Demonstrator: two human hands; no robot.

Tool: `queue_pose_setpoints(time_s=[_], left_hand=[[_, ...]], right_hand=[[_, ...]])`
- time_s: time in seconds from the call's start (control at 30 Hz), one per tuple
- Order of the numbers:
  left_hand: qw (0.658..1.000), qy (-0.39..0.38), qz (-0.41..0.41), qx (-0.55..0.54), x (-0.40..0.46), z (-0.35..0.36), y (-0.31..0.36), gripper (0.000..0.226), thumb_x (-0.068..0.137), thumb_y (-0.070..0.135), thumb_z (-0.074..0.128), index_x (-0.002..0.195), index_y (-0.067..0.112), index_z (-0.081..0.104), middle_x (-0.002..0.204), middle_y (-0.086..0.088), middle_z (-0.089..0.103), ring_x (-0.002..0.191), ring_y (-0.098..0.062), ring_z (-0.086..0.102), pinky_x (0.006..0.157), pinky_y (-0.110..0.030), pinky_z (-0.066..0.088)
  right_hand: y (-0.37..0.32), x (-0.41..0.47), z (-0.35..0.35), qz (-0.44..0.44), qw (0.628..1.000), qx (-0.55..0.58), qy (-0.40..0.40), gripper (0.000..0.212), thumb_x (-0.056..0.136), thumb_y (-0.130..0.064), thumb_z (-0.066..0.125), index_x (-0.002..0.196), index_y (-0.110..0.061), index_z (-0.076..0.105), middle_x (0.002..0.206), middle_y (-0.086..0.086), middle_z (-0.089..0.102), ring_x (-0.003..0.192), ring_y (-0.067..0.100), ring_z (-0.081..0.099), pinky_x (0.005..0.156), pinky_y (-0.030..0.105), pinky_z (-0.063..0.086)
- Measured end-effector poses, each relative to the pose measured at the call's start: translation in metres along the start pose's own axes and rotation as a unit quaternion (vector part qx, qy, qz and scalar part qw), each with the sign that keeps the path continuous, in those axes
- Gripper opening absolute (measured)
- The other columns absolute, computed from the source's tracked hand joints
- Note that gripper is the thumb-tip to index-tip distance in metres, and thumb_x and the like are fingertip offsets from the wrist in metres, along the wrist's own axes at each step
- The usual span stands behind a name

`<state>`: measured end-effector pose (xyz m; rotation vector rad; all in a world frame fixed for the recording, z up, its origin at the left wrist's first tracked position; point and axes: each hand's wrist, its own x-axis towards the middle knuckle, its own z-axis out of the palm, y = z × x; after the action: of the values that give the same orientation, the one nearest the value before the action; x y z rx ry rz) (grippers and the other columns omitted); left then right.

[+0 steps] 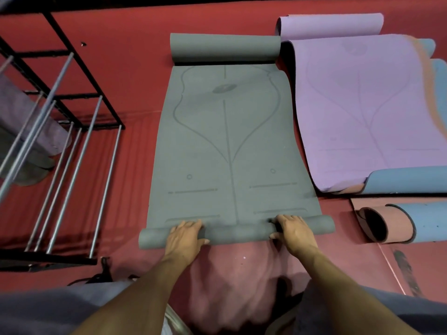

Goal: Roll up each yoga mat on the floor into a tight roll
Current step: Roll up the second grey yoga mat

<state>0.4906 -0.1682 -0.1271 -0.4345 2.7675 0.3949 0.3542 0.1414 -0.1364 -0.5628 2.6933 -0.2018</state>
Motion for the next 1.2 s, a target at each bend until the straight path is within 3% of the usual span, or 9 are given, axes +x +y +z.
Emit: queue_pose_setpoints(time_s=[0.23,0.33,0.53,0.63,0.7,0.8,0.9,1.07,1.2], left_hand=[[1.0,0.024,-0.001,0.013,-0.001,0.001,-0.003,0.054,0.09,0.066,0.058,0.136,0.038,0.059,0.126,0.007,0.056,0.125,-0.018,0.048,0.107,-0.034,0.041],[1.0,0.015,-0.011,-0.006,0.003,-0.006,-0.004,0.058,0.083,0.069,0.06,0.133,0.038,0.055,0.125,0.008,0.06,0.124,-0.018,0.051,0.106,-0.035,0.043],[1.0,0.004,-0.013,-0.003,0.012,-0.01,-0.001,0.054,0.084,0.067,0.069,0.127,0.036,0.063,0.129,0.009,0.066,0.126,-0.018,0.054,0.107,-0.034,0.042],[0.999,0.01,-0.029,0.045,0.015,-0.012,0.004,0.05,0.088,0.07,0.062,0.128,0.039,0.064,0.128,0.006,0.059,0.127,-0.019,0.048,0.107,-0.035,0.037],[0.997,0.018,-0.033,0.068,0.014,-0.012,0.006,0.049,0.09,0.071,0.058,0.127,0.04,0.065,0.123,0.005,0.054,0.123,-0.02,0.047,0.104,-0.036,0.038],[0.996,0.02,-0.023,0.078,0.012,-0.01,0.007,0.048,0.093,0.068,0.054,0.128,0.037,0.064,0.122,0.004,0.055,0.123,-0.02,0.05,0.105,-0.037,0.039],[0.997,0.035,-0.023,0.062,0.01,-0.01,0.006,0.051,0.09,0.069,0.056,0.127,0.035,0.06,0.121,0.006,0.059,0.122,-0.019,0.053,0.106,-0.037,0.039],[0.998,0.002,-0.014,0.06,0.014,-0.015,0.001,0.062,0.078,0.079,0.053,0.12,0.034,0.055,0.117,0.007,0.059,0.12,-0.019,0.056,0.102,-0.04,0.044],[0.999,0.012,-0.02,0.046,0.016,-0.01,0.002,0.057,0.081,0.071,0.068,0.124,0.034,0.061,0.116,0.008,0.056,0.12,-0.018,0.054,0.104,-0.035,0.041]], right_hand=[[-0.003,-0.001,-0.003,0.028,0.999,-0.027,0.036,0.046,0.09,-0.06,0.068,0.134,-0.046,0.064,0.123,-0.008,0.052,0.113,0.023,0.042,0.105,0.033,0.039],[-0.006,0.001,-0.006,0.028,0.998,-0.016,0.047,0.044,0.09,-0.056,0.069,0.132,-0.04,0.065,0.118,-0.01,0.06,0.111,0.022,0.046,0.099,0.032,0.043],[-0.011,-0.005,0.009,0.048,0.991,0.022,0.125,0.025,0.087,-0.048,0.074,0.098,-0.026,0.069,0.101,-0.01,0.069,0.103,0.024,0.054,0.091,0.038,0.044],[-0.011,-0.011,0.02,0.056,0.983,0.001,0.175,0.028,0.09,-0.049,0.072,0.109,-0.029,0.077,0.116,0.002,0.068,0.108,0.032,0.053,0.099,0.047,0.045],[-0.008,-0.015,0.028,0.052,0.985,-0.013,0.164,0.046,0.088,-0.058,0.065,0.125,-0.031,0.072,0.125,0.009,0.062,0.116,0.036,0.048,0.106,0.054,0.043],[-0.002,-0.011,0.027,0.039,0.991,-0.04,0.123,0.063,0.079,-0.067,0.073,0.133,-0.034,0.066,0.128,0.002,0.061,0.119,0.033,0.047,0.11,0.053,0.04],[-0.005,-0.004,0.017,0.052,0.992,-0.04,0.104,0.062,0.075,-0.065,0.077,0.128,-0.034,0.068,0.12,-0.009,0.067,0.111,0.026,0.053,0.105,0.044,0.041],[-0.006,0.001,0.017,0.066,0.99,-0.03,0.125,0.049,0.075,-0.061,0.08,0.098,-0.024,0.056,0.099,-0.005,0.072,0.102,0.025,0.054,0.098,0.041,0.041],[-0.008,0.005,0.016,0.057,0.991,-0.023,0.118,0.041,0.082,-0.058,0.075,0.104,-0.025,0.064,0.113,-0.004,0.071,0.117,0.027,0.05,0.108,0.043,0.037]])
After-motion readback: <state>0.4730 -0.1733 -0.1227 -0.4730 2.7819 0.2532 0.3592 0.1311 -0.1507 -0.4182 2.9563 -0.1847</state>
